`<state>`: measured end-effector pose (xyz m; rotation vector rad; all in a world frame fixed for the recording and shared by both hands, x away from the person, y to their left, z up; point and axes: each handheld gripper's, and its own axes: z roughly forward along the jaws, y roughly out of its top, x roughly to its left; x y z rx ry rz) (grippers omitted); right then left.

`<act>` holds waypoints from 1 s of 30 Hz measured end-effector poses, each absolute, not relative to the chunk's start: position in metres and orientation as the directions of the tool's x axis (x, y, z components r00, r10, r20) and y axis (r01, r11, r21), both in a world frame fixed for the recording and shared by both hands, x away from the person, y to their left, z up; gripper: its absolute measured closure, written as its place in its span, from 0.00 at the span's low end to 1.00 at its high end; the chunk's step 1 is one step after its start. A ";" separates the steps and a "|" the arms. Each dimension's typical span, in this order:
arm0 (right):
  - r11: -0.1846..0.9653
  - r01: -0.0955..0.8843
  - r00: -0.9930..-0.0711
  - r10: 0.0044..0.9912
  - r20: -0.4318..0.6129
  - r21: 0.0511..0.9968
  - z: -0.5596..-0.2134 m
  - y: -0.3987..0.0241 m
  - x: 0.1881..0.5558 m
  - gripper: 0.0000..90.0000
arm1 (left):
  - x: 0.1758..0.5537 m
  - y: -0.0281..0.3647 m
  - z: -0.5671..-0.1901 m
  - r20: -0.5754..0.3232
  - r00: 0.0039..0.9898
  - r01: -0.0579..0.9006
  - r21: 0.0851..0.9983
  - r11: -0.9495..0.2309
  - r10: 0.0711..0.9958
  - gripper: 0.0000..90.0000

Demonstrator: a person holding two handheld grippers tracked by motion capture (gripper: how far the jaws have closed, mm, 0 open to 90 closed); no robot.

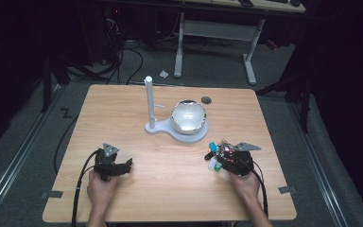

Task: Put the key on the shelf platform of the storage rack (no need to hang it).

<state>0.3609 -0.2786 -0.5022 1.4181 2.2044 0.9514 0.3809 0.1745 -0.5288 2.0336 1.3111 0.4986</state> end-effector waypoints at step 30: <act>0.324 0.624 -0.504 0.863 0.049 0.711 -0.499 -0.274 0.364 0.94 | 0.381 0.174 -0.529 -0.034 0.425 0.653 0.703 -0.281 0.905 0.20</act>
